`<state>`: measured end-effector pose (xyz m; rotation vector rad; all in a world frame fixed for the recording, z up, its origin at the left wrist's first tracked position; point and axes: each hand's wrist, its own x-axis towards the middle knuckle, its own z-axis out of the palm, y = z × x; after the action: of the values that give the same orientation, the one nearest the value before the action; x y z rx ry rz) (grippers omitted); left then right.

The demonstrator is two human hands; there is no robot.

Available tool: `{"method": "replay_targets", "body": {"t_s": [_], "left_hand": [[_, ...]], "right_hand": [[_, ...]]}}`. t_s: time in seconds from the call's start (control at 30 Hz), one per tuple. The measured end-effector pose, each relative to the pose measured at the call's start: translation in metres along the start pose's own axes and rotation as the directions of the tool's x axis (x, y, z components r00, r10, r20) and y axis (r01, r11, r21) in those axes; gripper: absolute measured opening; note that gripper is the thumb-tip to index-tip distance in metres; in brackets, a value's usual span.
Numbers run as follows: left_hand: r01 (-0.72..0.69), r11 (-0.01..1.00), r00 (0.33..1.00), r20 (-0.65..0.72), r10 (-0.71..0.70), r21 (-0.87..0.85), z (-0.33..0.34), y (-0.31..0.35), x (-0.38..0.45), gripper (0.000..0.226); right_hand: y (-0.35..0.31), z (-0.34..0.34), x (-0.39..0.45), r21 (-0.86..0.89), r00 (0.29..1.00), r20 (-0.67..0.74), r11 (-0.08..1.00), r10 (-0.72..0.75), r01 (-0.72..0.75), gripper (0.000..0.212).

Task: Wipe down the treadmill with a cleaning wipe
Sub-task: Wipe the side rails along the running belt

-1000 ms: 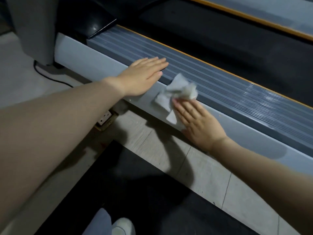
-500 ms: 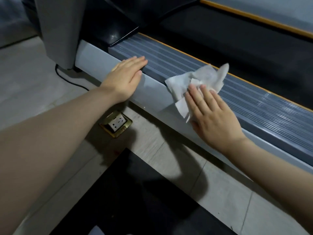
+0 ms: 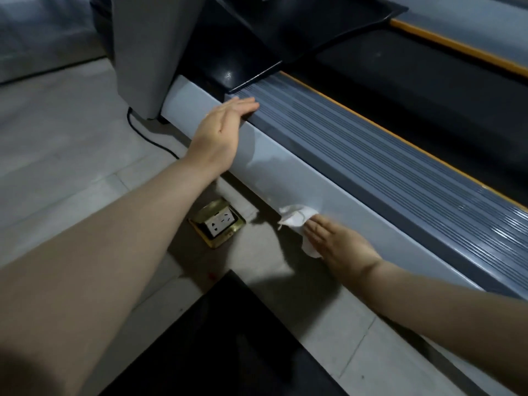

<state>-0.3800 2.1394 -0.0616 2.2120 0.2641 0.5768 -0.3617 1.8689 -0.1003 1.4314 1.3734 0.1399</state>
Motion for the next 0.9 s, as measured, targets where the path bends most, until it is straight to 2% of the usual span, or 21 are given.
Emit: {"method": "replay_targets", "body": {"t_s": [0.07,0.13,0.2,0.23,0.33,0.4,0.47,0.53,0.63,0.7,0.8,0.87,0.9], "left_hand": [[0.016,0.999,1.000,-0.010,-0.016,-0.036,0.002,0.000,0.000,0.059],[-0.043,0.999,0.999,0.010,0.042,0.034,-0.005,-0.005,0.002,0.061],[-0.082,0.992,0.996,0.025,0.080,0.092,-0.013,-0.011,0.008,0.065],[-0.091,0.990,0.996,0.020,0.090,0.108,-0.016,-0.013,0.011,0.067],[-0.122,0.980,0.993,0.015,0.121,0.156,-0.018,-0.018,0.015,0.067],[-0.114,0.987,0.993,0.007,0.114,0.114,-0.017,-0.018,0.016,0.062],[-0.061,0.997,0.998,-0.019,0.060,-0.039,-0.017,-0.017,0.020,0.060],[-0.009,0.985,0.999,-0.035,0.003,-0.170,-0.019,-0.014,0.023,0.060],[0.025,0.990,0.997,-0.071,-0.035,-0.136,-0.017,-0.014,0.029,0.060],[0.034,0.996,0.996,-0.081,-0.041,-0.078,-0.019,-0.020,0.031,0.060],[0.089,0.987,0.996,-0.003,-0.090,-0.132,-0.025,-0.028,0.030,0.058],[0.138,0.968,0.990,-0.011,-0.144,-0.208,-0.029,-0.029,0.029,0.054],[0.154,0.954,0.984,-0.043,-0.170,-0.258,-0.030,-0.028,0.029,0.054]], "right_hand": [[0.029,-0.013,0.011,0.039,0.990,-0.073,0.992,0.119,-0.117,0.064],[0.060,-0.030,0.011,0.125,0.956,-0.157,0.965,0.248,-0.229,0.070],[0.064,-0.037,0.012,0.154,0.940,-0.152,0.947,0.306,-0.283,0.075],[0.053,-0.035,0.015,0.147,0.955,-0.136,0.959,0.262,-0.242,0.075],[0.017,-0.022,0.025,0.078,1.000,-0.012,0.997,-0.013,0.014,0.067],[0.019,-0.017,0.031,0.086,0.996,0.029,0.993,-0.085,0.082,0.063],[0.039,-0.025,0.038,0.077,0.999,-0.043,0.997,-0.006,0.009,0.065],[0.065,-0.041,0.050,0.067,0.980,-0.147,0.990,0.133,-0.124,0.066],[0.079,-0.055,0.071,0.130,0.940,-0.191,0.956,0.283,-0.262,0.069],[0.065,-0.055,0.083,0.156,0.951,-0.166,0.959,0.262,-0.237,0.072],[0.036,-0.042,0.092,0.070,0.998,-0.059,0.997,0.033,-0.029,0.070],[0.045,-0.045,0.095,0.046,0.999,-0.037,0.999,0.019,-0.017,0.072],[0.057,-0.053,0.097,0.030,0.995,-0.066,0.997,0.070,-0.068,0.074]]}}
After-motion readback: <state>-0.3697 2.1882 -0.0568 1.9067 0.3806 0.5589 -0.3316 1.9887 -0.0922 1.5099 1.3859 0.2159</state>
